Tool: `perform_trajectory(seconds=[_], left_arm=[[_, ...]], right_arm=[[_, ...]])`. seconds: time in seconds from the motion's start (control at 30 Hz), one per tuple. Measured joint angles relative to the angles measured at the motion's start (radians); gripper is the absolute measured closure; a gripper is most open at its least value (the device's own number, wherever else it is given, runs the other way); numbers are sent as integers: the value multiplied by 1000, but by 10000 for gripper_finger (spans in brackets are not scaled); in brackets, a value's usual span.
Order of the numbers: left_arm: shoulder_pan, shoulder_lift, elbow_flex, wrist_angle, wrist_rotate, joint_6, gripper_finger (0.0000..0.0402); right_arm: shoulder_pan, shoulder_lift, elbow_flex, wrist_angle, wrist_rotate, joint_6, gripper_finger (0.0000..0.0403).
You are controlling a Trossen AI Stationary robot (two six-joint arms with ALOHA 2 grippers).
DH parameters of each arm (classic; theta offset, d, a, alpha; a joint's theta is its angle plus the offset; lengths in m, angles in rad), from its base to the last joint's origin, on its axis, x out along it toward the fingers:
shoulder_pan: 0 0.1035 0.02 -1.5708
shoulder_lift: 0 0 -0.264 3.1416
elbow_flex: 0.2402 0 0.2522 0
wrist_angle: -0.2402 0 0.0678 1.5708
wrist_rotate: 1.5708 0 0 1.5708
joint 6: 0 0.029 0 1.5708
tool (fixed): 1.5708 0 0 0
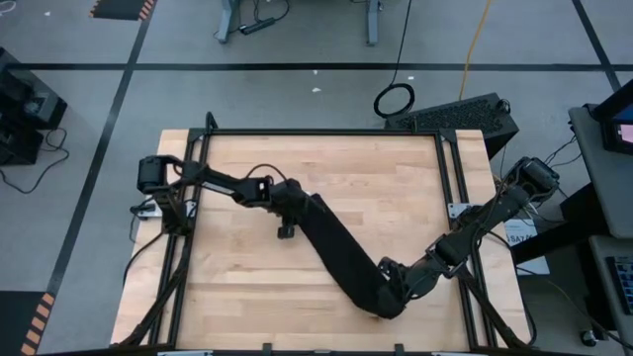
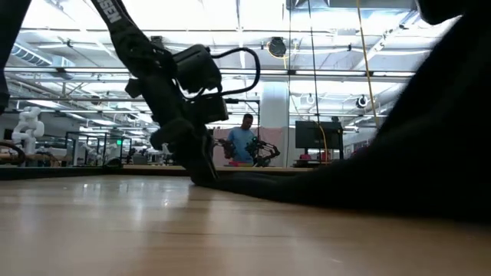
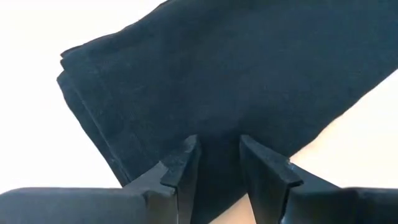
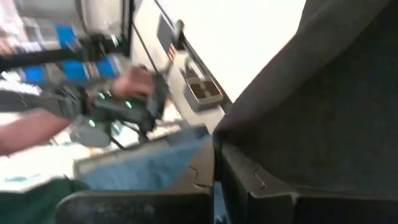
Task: Roll napkin
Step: Fold the black napkin
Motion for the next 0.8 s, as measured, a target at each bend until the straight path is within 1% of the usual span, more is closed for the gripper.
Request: perform_trajectory(seconds=[0.07,0.27,0.4,0.5,0.6,0.7,0.8], left_arm=[[33,1,0,0,9,57,277],[123,4,10,-8,97,183,277],[158,6,30,-36,136,219,277],[167,7,66,-116,158,213,277],[161,8,114,-208,176,136,277],[136,8,160,-245,275,8,277],[87,8,185,-196,385,-146,277]], right_arm=[[0,0,0,27,35,28,403],[-34,0,1,41,135,106,403],[-72,0,1,-10,152,83,403],[-96,0,1,-47,152,81,403],[-106,0,1,-59,152,81,403],[-109,0,1,-64,145,80,403],[-108,0,1,-66,138,80,403]])
